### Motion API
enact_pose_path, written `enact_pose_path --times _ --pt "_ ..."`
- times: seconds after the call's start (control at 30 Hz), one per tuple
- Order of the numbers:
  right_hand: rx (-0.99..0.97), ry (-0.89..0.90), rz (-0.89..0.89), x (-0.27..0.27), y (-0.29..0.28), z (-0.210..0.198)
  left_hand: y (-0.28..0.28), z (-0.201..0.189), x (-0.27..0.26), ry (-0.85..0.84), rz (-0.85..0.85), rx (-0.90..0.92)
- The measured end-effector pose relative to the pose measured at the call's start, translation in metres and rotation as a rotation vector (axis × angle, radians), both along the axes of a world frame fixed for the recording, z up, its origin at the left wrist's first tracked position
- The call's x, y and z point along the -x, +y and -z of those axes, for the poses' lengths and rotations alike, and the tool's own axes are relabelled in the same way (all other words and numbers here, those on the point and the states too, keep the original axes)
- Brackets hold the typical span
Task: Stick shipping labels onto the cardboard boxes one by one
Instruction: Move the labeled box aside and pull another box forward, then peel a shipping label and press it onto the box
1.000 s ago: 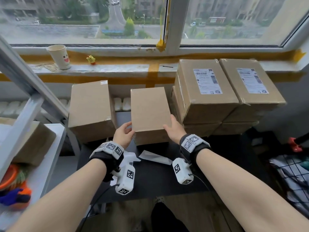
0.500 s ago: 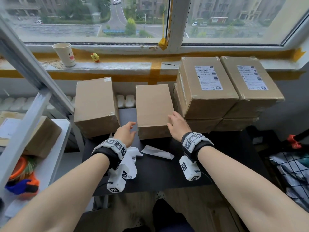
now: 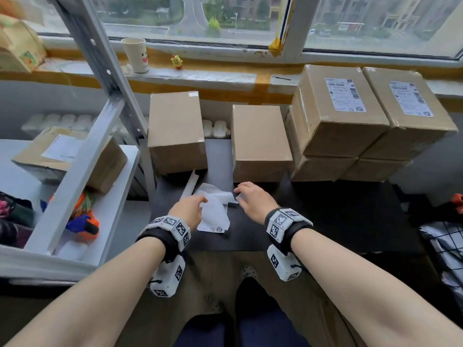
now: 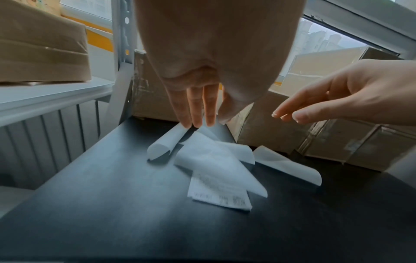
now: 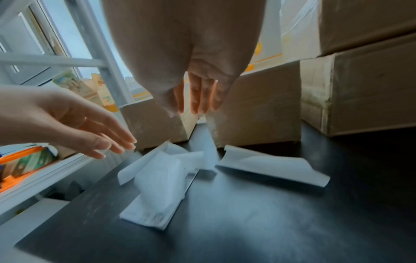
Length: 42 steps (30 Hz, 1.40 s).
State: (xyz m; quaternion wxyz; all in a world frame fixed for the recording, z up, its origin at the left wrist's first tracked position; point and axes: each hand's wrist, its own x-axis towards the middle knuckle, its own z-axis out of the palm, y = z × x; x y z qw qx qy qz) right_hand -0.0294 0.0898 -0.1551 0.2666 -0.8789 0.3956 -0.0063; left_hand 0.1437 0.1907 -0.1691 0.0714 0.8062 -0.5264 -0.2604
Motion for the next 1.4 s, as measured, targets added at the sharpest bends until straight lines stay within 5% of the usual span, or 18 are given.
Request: enact_pose_path --times 0.3,0.5,0.8,1.17,1.4 --pt "-0.082 0.080 -0.107 -0.026 0.050 0.052 0.040 0.050 0.001 -0.029 0.039 -0.119" --pt "-0.089 0.097 -0.170 -0.037 0.065 0.081 0.050 0.085 -0.002 -0.011 0.084 -0.044" --pt "0.064 0.031 -0.105 -0.040 0.054 0.102 0.054 0.100 -0.008 -0.083 0.146 0.061" --pt "0.016 0.037 -0.040 -0.034 0.044 0.111 0.048 0.101 -0.009 -0.025 0.128 0.192" --pt "0.050 -0.026 -0.054 -0.030 0.041 0.115 0.025 0.112 -0.012 -0.192 0.312 0.193"
